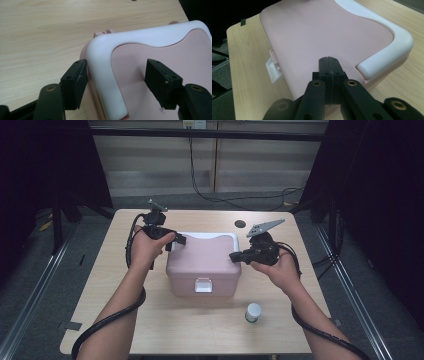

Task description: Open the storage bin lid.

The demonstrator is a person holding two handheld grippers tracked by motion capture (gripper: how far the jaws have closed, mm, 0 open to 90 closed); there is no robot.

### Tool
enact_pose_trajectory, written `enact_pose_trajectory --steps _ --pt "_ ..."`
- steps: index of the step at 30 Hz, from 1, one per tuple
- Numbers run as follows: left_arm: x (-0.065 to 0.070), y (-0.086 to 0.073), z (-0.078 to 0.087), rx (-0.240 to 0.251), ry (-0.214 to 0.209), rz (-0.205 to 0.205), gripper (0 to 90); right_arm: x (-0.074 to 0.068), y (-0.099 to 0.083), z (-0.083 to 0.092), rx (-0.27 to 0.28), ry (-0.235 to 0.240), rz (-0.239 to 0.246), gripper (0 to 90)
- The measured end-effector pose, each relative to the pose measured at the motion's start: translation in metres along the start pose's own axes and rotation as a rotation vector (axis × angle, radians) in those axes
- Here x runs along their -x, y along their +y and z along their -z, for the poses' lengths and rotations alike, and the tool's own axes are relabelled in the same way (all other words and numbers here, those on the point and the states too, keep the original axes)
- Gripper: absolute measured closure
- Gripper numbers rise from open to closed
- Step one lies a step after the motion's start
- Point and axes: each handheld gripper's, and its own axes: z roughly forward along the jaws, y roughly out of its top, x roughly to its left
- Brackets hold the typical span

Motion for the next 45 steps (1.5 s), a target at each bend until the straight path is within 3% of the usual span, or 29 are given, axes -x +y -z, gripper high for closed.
enact_pose_trajectory --steps 2,10,25,45 --pt "0.003 0.002 0.001 -0.014 0.018 0.001 36.1 0.001 0.0 0.0 0.0 0.004 0.0 90.0" --pt "0.006 0.002 0.012 -0.002 -0.021 0.011 41.4 0.001 -0.002 0.0 0.013 0.006 -0.022 90.0" --pt "0.009 -0.001 0.027 -0.008 -0.019 -0.03 44.9 -0.007 0.004 -0.002 -0.025 -0.036 0.003 90.0" --pt "0.013 -0.002 0.044 0.019 -0.025 -0.083 47.4 -0.009 0.005 -0.004 -0.029 -0.054 -0.02 90.0"
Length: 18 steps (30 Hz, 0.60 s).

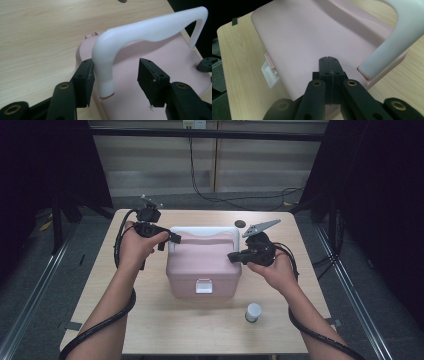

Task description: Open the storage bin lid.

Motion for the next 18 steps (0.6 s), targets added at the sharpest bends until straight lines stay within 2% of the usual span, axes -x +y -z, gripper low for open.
enact_pose_trajectory --steps 7,11,18 --pt "0.0057 -0.0003 0.0026 -0.017 0.044 -0.058 51.0 -0.0003 -0.001 -0.001 0.015 0.003 0.0 90.0" --pt "0.0096 0.0005 -0.0009 -0.035 0.092 -0.098 53.0 0.0009 -0.0029 -0.0008 0.027 0.01 -0.016 90.0" --pt "0.0106 0.0023 -0.0026 -0.048 0.12 -0.106 58.7 0.0011 -0.0026 -0.0016 0.031 0.013 -0.011 90.0"
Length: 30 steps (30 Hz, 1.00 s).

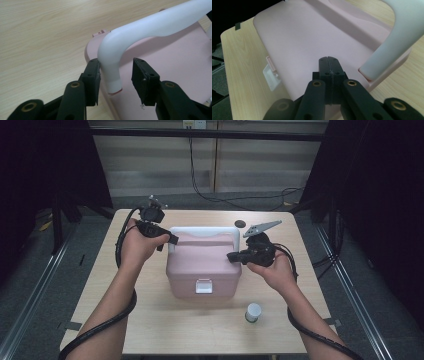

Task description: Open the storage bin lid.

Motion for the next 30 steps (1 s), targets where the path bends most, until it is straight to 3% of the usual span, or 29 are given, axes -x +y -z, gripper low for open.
enact_pose_trajectory --steps 10,15,24,30 --pt "0.001 0.001 -0.001 -0.01 0.031 -0.016 62.9 -0.001 0.001 -0.002 0.001 0.001 -0.001 90.0" --pt "-0.001 0.001 -0.003 -0.01 0.025 -0.012 62.4 -0.001 0.001 -0.002 0.001 0.0 0.0 90.0" --pt "-0.003 0.0 -0.013 0.014 0.031 -0.007 53.4 -0.002 0.001 -0.002 0.006 -0.003 0.002 90.0" --pt "0.0 0.001 -0.022 0.014 0.034 -0.005 53.4 -0.002 0.001 -0.002 0.007 0.0 0.0 90.0"
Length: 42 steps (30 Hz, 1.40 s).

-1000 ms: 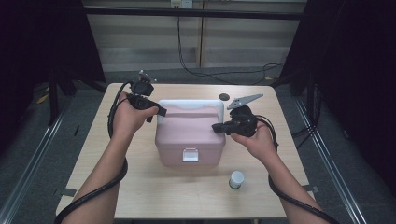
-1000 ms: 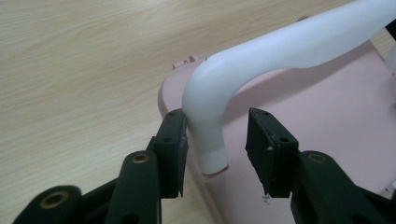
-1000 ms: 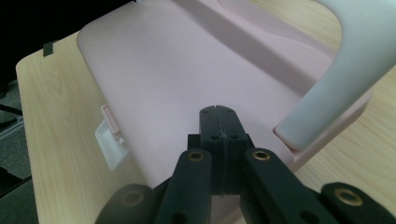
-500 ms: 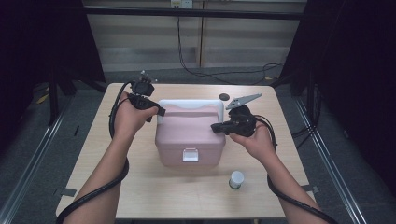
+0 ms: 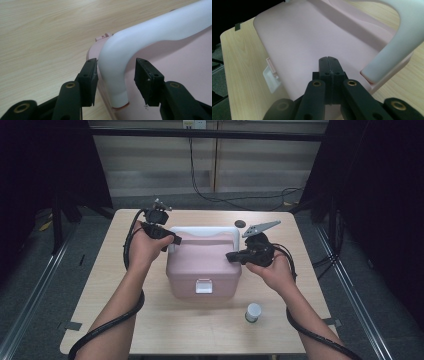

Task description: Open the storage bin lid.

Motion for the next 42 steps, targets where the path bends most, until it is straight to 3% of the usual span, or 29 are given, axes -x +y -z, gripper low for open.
enact_pose_trajectory --steps 5,9,19,24,30,42 --pt "0.002 0.002 -0.001 -0.008 0.024 -0.002 58.3 0.0 0.0 0.0 0.001 0.0 -0.001 90.0" --pt "0.001 0.002 -0.001 0.0 0.046 -0.01 67.8 0.0 -0.001 0.0 0.008 0.001 0.014 90.0" --pt "-0.001 0.003 0.003 -0.015 0.024 -0.001 69.5 -0.001 -0.002 0.001 0.022 0.0 0.025 90.0" --pt "-0.002 0.004 0.004 -0.011 0.019 -0.009 69.8 -0.002 0.0 0.002 0.0 -0.007 0.048 90.0" --pt "0.0 0.005 0.006 -0.015 0.02 -0.015 69.8 0.002 -0.004 0.012 -0.016 -0.005 0.049 90.0" --pt "0.0 0.008 0.011 -0.02 0.012 -0.014 69.9 0.016 -0.02 0.031 -0.037 -0.049 0.044 90.0"
